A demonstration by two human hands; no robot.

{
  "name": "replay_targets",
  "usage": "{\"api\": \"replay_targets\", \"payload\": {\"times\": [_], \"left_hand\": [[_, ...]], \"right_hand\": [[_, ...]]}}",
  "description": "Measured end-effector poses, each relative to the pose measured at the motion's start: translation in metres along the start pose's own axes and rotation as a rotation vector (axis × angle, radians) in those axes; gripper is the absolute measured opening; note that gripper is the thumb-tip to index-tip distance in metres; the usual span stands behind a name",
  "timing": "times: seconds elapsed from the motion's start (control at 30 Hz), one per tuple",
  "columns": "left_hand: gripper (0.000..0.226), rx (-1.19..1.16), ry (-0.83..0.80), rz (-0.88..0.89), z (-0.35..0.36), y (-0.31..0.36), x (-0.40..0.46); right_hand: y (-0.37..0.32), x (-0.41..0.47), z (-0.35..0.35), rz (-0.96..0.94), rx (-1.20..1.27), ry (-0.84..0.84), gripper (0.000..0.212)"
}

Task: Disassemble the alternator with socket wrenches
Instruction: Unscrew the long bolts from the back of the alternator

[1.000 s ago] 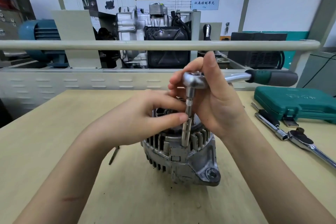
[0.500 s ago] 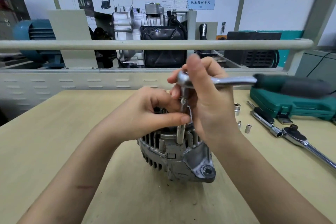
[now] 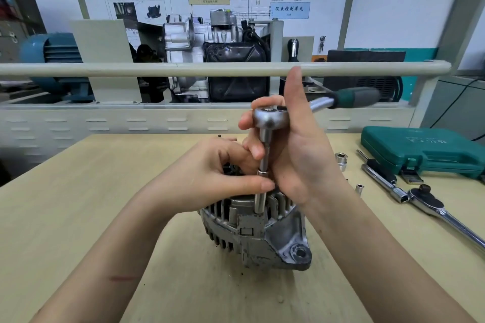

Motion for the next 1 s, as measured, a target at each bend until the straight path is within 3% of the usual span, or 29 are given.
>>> {"api": "replay_targets", "payload": {"times": [0.17,0.33,0.5,0.63,0.83,0.9,1.0], "left_hand": [[0.019,-0.042,-0.023,0.004,0.003,0.001,-0.001],[0.012,-0.039,-0.051,-0.048,0.003,0.000,-0.002],[0.029,0.022,-0.039,-0.078,0.000,-0.003,-0.003],[0.025,0.072,-0.012,-0.091,0.001,-0.004,-0.001],[0.031,0.129,-0.048,-0.064,0.000,0.005,-0.003],[0.020,0.159,-0.066,-0.068,0.000,0.005,-0.005],[0.027,0.158,-0.098,-0.049,0.004,0.007,-0.004]], "right_hand": [[-0.017,-0.013,0.004,-0.314,-0.170,0.079,0.029],[-0.006,-0.008,0.006,-0.120,-0.033,0.010,0.047],[0.006,0.003,-0.004,0.089,0.120,0.048,0.050],[0.005,0.003,-0.003,0.050,0.149,0.038,0.046],[-0.007,-0.008,0.003,-0.168,-0.057,0.027,0.035],[-0.006,-0.007,0.004,-0.147,-0.060,0.019,0.041],[0.001,-0.004,0.001,-0.036,0.002,0.002,0.043]]}}
Point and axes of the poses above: each hand's wrist, its own x-axis towards the middle knuckle, its own z-axis out of the palm, y = z × x, the point moved 8 cm from there along x, towards the middle knuckle, and after that the axes turned 7 degrees about -x, right-handed, at the moved point
